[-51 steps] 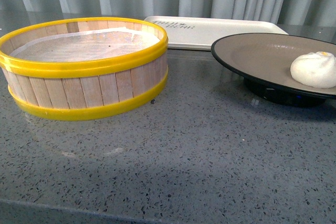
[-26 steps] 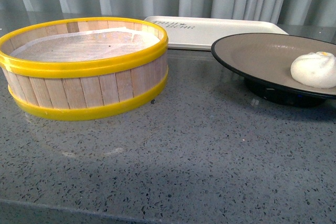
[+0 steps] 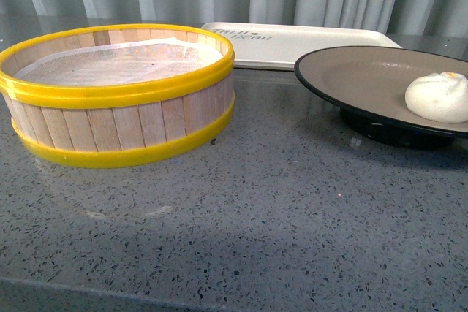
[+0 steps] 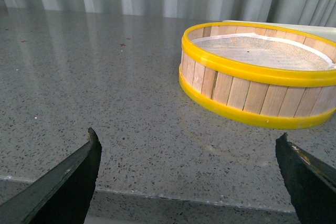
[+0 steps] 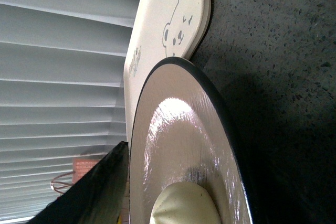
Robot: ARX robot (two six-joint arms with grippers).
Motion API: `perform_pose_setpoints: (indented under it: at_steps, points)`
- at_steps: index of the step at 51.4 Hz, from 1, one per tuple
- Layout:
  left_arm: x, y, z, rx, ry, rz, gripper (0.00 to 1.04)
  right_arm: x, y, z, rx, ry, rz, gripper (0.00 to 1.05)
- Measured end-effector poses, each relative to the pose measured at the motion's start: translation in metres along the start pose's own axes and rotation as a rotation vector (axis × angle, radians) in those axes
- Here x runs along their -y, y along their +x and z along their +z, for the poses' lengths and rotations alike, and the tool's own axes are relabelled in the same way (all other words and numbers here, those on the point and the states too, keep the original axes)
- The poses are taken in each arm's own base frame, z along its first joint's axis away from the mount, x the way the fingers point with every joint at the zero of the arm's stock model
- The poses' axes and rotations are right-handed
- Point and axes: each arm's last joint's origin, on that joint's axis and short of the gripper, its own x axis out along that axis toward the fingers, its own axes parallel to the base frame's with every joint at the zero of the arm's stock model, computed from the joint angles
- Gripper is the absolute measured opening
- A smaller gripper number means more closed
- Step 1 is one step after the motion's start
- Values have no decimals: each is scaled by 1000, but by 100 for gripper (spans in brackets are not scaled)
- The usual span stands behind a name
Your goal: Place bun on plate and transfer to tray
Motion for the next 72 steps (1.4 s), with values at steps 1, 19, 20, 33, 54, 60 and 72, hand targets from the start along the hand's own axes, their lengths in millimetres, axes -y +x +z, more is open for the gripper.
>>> perform_pose_setpoints:
  at_steps: [1, 19, 20, 33, 54, 60, 72]
  points:
    - [0, 0, 0, 0, 0, 0, 98, 0, 0, 0, 1, 0, -1, 60]
    - [0, 0, 0, 0, 0, 0, 98, 1, -1, 0, 7, -7, 1, 2]
    - [0, 0, 0, 0, 0, 0, 98, 0, -1, 0, 11, -3, 1, 2]
    - [0, 0, 0, 0, 0, 0, 98, -10, -16, -6, 42, -37, 23, 2]
    - [0, 0, 0, 0, 0, 0, 98, -42, -49, 35, 216, -104, 122, 2]
    - [0, 0, 0, 0, 0, 0, 98, -40, -33, 56, 233, -91, 99, 2]
    - [0, 0, 0, 0, 0, 0, 98, -45, 13, 87, 226, -77, 78, 2]
